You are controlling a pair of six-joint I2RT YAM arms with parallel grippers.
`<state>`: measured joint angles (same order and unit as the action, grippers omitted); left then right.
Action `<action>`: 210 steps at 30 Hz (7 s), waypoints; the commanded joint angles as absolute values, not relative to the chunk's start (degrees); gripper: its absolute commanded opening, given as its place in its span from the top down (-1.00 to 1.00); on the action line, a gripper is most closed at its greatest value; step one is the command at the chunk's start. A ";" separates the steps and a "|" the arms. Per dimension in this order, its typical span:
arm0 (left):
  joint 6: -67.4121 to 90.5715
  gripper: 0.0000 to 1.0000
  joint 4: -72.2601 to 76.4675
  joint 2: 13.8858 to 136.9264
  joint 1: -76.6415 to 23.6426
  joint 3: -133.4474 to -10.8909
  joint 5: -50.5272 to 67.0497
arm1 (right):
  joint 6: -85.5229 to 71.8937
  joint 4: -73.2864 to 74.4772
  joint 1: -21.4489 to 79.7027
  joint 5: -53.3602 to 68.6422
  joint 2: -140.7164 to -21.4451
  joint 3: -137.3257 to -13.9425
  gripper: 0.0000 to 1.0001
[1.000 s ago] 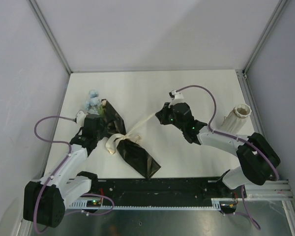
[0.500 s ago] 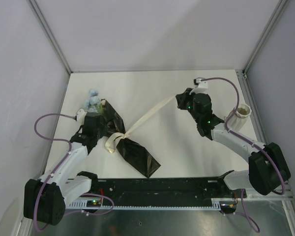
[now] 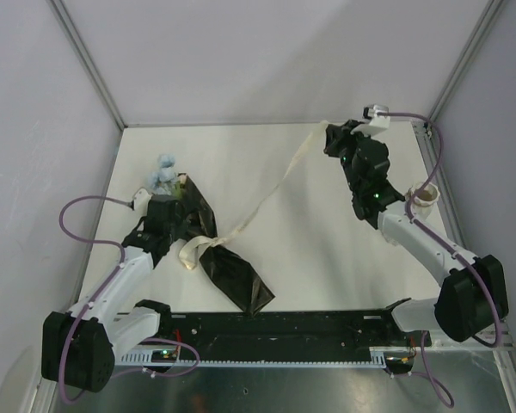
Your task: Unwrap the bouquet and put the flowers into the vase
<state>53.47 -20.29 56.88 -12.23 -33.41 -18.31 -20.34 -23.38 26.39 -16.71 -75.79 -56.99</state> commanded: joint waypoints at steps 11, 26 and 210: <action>55.92 1.00 -19.04 55.24 -11.83 -35.36 -16.53 | -20.72 -7.71 27.90 -6.47 -89.23 -68.33 0.43; 54.86 -0.01 -19.67 55.57 -11.83 -36.90 -12.45 | -15.12 -1.73 46.01 11.31 -93.85 -69.35 -0.45; 48.75 -0.02 -14.44 60.54 -11.16 -24.27 3.45 | 7.18 -25.11 55.09 23.89 -121.39 -73.23 0.13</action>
